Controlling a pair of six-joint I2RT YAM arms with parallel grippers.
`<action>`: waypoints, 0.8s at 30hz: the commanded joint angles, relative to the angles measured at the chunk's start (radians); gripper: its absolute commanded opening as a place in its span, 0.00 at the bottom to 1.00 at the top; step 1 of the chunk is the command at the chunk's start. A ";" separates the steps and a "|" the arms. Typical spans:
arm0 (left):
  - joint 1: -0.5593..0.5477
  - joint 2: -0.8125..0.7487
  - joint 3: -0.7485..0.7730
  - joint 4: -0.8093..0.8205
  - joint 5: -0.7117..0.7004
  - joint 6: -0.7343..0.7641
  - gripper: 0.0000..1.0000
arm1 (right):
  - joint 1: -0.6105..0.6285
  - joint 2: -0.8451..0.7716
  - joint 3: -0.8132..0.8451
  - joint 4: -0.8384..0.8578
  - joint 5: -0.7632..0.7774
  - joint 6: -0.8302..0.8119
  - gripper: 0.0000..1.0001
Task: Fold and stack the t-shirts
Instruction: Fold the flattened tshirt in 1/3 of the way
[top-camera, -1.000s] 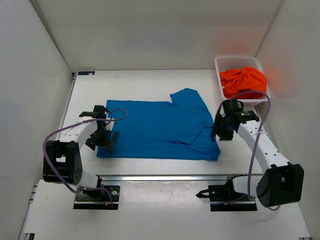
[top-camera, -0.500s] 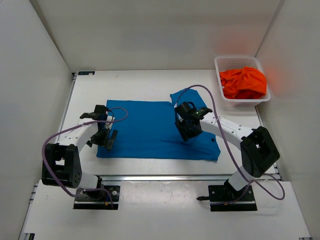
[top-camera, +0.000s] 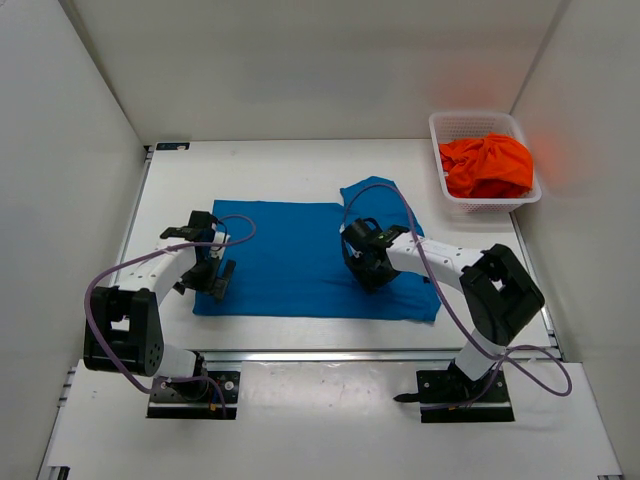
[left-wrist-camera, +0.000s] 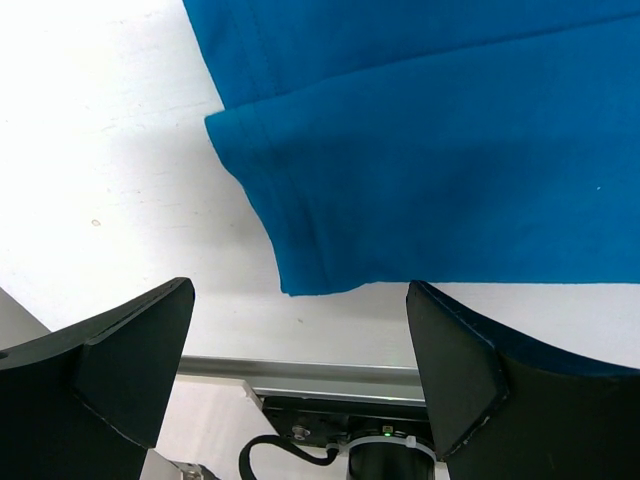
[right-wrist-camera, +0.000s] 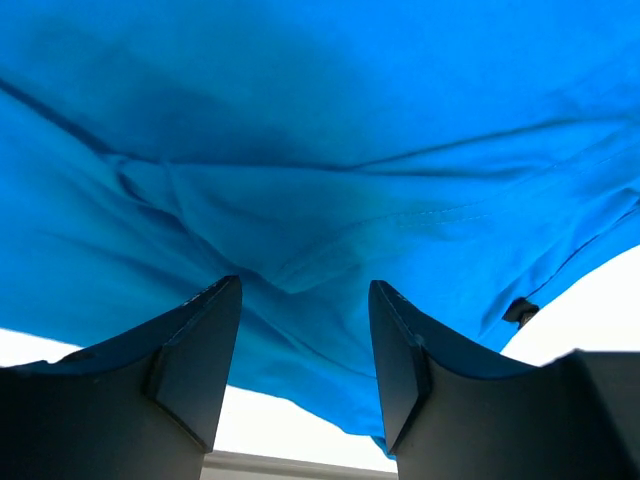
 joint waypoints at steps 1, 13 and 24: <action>-0.001 -0.025 -0.008 0.016 0.002 -0.001 0.99 | -0.006 0.019 0.003 0.041 0.041 -0.010 0.50; 0.002 -0.027 -0.007 0.016 0.010 -0.004 0.99 | -0.011 0.042 0.040 0.033 0.125 -0.019 0.40; -0.002 -0.018 -0.007 0.016 0.016 -0.002 0.99 | -0.023 0.077 0.092 0.038 0.165 -0.022 0.18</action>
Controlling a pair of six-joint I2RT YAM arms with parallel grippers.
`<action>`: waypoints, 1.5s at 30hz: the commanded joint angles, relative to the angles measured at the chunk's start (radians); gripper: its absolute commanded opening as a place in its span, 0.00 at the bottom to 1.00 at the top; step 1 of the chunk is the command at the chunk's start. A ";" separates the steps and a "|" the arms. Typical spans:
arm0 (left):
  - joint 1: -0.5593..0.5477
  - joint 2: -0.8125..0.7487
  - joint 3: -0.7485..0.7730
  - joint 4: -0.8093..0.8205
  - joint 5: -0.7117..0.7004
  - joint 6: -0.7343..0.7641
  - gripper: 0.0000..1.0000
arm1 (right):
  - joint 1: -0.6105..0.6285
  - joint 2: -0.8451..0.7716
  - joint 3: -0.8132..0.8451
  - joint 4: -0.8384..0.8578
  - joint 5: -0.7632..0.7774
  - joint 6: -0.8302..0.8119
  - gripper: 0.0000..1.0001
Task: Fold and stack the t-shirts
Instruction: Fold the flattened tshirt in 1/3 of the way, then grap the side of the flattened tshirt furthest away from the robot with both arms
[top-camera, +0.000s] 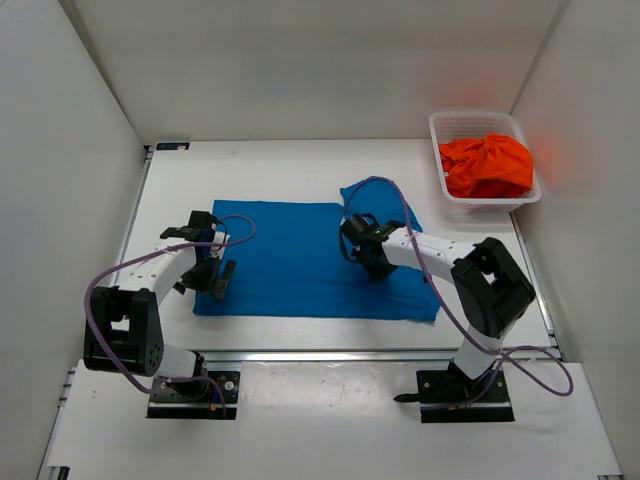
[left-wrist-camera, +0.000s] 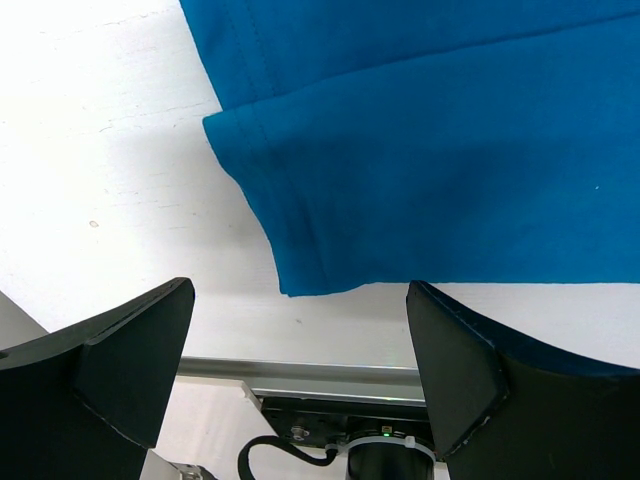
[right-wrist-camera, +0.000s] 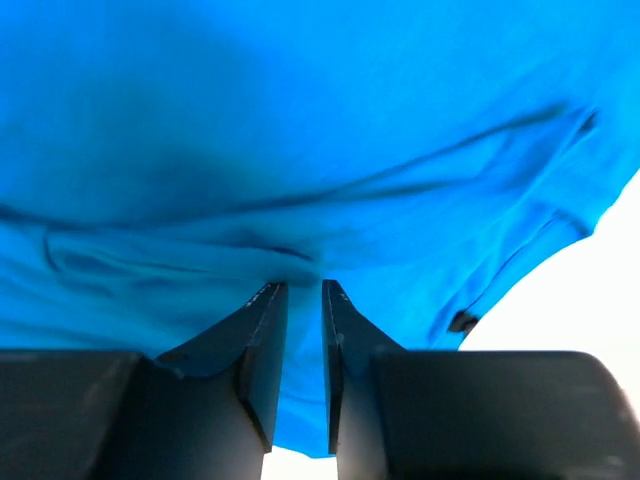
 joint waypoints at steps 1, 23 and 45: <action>-0.001 -0.019 -0.009 0.018 0.010 0.001 0.99 | 0.004 0.034 0.099 0.023 0.050 -0.018 0.17; 0.054 -0.010 0.253 0.142 -0.061 -0.014 0.99 | -0.192 0.129 0.637 0.028 -0.206 0.129 0.43; 0.148 0.605 0.710 0.466 0.067 -0.275 0.99 | -0.429 0.738 1.214 -0.052 -0.100 0.322 0.56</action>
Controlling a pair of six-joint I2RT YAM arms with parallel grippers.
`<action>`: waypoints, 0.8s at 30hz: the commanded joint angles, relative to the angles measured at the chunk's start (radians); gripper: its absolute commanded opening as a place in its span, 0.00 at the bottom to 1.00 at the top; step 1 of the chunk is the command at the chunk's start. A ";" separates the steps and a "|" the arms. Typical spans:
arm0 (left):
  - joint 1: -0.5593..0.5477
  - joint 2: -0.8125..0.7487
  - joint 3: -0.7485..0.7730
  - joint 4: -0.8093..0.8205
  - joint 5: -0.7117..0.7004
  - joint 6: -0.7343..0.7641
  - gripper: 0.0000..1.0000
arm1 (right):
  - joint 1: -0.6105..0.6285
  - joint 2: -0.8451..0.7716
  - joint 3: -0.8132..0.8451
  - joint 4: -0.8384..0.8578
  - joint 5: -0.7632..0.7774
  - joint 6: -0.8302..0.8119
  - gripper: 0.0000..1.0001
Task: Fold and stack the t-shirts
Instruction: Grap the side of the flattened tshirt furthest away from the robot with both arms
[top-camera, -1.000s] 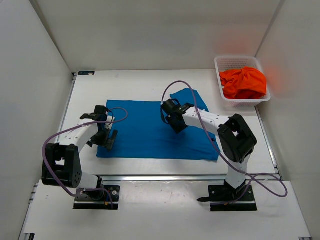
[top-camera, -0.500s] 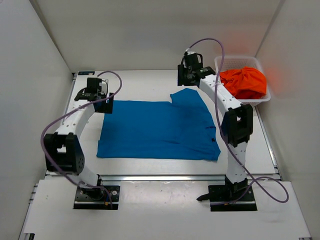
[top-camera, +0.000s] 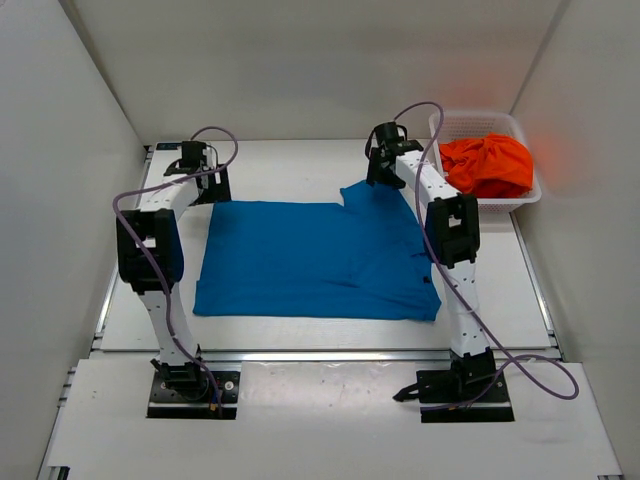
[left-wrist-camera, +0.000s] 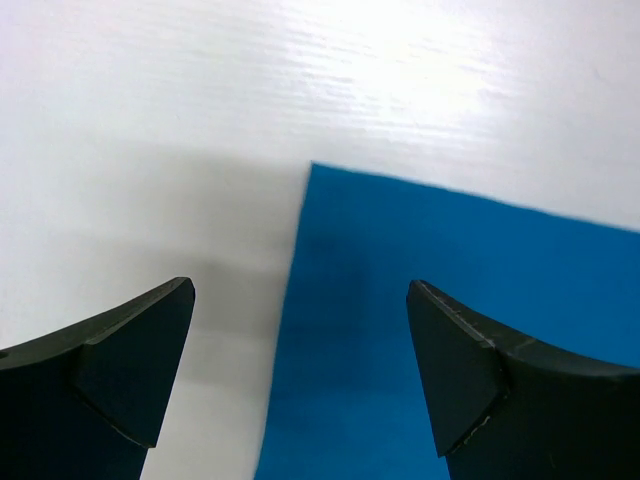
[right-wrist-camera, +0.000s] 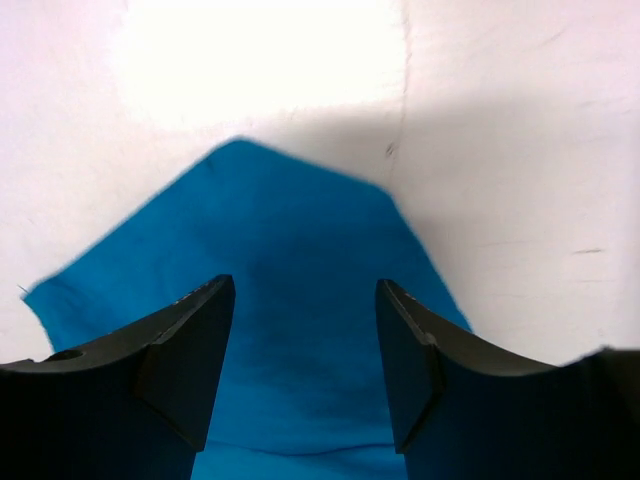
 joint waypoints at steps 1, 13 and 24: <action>0.027 0.033 0.069 0.026 0.038 -0.024 0.99 | -0.019 0.001 0.092 0.031 0.046 0.038 0.56; 0.015 0.199 0.158 0.026 0.000 -0.040 0.99 | -0.028 0.216 0.423 -0.040 0.080 0.033 0.64; 0.010 0.254 0.195 0.029 0.103 -0.021 0.97 | -0.068 0.229 0.379 -0.140 -0.061 0.081 0.58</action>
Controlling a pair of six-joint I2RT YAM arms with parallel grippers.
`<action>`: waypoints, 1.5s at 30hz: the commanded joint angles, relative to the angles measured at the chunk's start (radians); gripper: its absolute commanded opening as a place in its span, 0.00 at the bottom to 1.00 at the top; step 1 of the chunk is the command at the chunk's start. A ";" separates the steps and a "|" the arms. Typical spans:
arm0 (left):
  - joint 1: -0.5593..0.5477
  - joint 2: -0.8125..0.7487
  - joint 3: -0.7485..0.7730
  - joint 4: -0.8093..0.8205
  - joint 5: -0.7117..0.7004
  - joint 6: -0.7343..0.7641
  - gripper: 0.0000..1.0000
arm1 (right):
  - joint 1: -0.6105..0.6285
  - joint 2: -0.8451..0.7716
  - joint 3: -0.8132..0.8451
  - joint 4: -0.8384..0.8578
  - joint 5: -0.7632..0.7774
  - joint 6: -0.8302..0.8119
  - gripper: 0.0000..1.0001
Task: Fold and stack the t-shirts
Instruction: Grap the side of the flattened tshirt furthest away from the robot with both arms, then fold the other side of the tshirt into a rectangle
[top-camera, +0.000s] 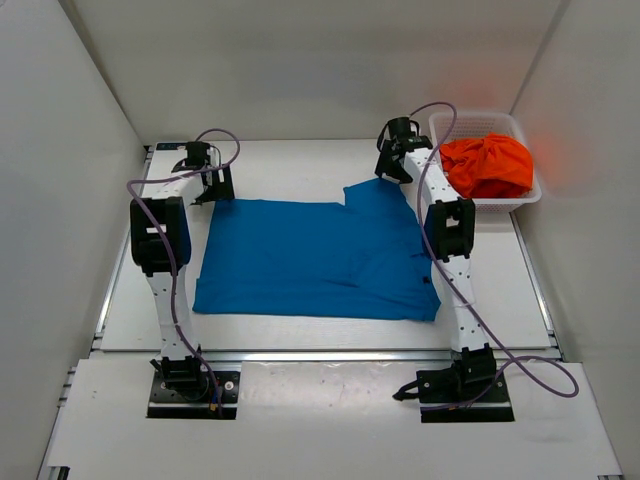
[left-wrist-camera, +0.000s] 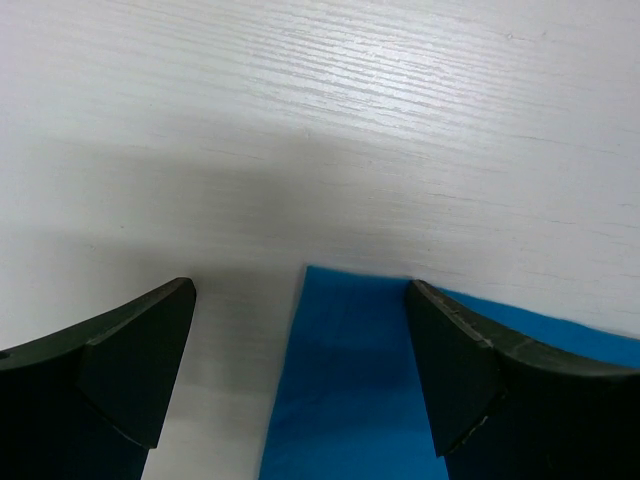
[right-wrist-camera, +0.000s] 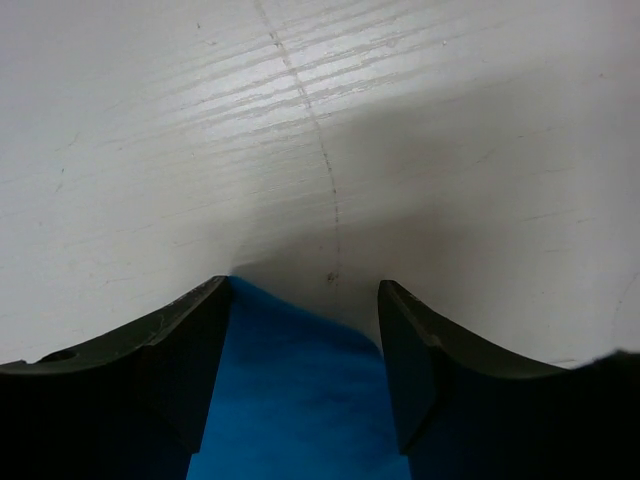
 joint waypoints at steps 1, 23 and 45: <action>-0.003 0.010 0.008 -0.004 0.059 0.001 0.96 | 0.010 -0.001 0.013 -0.048 -0.040 -0.005 0.58; -0.036 -0.098 -0.035 -0.040 0.159 0.164 0.00 | 0.004 -0.045 0.125 -0.117 -0.225 -0.111 0.00; -0.084 -0.709 -0.714 0.204 0.021 0.632 0.00 | 0.084 -0.815 -0.803 -0.132 -0.140 -0.136 0.00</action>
